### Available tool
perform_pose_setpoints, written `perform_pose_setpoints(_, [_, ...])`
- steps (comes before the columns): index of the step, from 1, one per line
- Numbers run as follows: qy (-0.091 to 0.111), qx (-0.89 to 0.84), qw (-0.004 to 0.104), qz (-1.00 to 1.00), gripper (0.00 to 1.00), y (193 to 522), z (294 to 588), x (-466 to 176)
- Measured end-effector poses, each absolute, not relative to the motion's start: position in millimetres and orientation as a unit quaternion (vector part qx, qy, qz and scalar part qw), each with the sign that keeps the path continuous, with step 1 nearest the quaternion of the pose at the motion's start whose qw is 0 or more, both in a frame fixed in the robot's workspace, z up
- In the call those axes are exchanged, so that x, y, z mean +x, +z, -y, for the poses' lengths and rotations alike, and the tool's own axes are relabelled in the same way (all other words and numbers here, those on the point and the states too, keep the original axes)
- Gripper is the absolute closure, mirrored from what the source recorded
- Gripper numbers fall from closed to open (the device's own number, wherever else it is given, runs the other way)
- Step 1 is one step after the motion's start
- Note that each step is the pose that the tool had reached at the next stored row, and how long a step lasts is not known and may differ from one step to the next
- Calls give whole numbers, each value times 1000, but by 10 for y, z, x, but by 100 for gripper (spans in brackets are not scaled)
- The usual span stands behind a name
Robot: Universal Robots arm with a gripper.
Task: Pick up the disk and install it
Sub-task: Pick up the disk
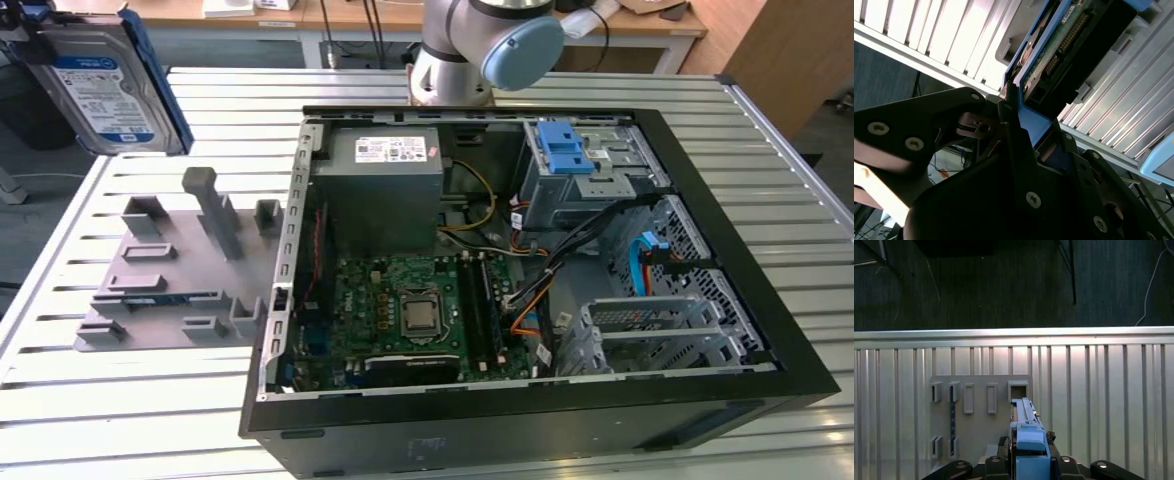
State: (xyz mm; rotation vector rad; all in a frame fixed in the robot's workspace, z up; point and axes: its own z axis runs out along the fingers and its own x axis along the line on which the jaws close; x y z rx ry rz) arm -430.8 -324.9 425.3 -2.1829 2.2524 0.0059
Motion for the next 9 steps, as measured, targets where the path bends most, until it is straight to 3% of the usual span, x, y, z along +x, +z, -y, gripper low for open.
perform_pose_setpoints(9, [2, -696, 3, -718, 64, 4359, 3249, -4309])
